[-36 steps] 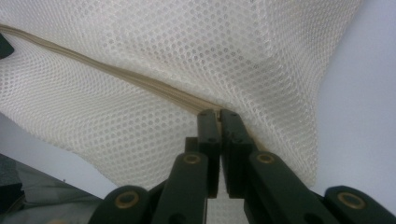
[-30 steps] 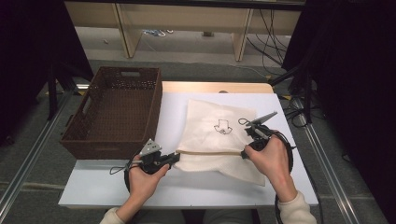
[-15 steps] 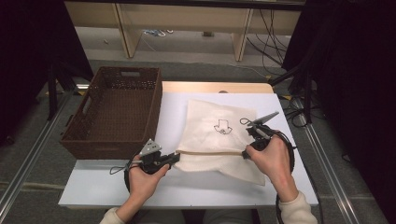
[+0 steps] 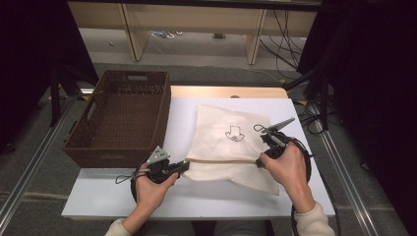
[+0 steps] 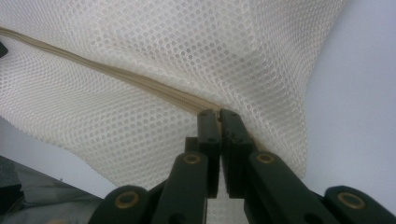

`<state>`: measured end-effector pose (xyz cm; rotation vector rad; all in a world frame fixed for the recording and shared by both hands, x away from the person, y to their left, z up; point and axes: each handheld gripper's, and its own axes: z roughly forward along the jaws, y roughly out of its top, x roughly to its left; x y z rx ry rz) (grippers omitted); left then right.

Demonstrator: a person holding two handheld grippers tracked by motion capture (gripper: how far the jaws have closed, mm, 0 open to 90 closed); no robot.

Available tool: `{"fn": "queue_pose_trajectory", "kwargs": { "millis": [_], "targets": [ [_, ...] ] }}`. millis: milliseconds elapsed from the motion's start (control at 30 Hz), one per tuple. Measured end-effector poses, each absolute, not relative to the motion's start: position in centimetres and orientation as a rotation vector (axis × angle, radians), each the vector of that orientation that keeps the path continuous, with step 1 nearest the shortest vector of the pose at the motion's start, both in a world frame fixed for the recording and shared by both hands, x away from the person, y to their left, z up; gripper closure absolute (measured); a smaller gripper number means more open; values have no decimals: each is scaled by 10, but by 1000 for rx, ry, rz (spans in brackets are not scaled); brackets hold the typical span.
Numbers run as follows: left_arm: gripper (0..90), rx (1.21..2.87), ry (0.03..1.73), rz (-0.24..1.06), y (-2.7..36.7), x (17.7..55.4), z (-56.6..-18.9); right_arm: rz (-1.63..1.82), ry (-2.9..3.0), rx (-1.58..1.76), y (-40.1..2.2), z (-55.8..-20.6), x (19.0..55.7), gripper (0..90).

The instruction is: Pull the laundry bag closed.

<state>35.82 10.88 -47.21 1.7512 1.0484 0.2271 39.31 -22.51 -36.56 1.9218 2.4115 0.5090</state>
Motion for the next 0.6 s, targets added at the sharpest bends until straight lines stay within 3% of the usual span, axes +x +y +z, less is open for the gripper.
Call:
{"fn": "queue_pose_trajectory", "kwargs": {
  "millis": [600],
  "targets": [
    [851, 1744, 1055, 214, 108, 359, -473, 513, 2407, 1933, -231, -366, 393, 884]
  ]
}}
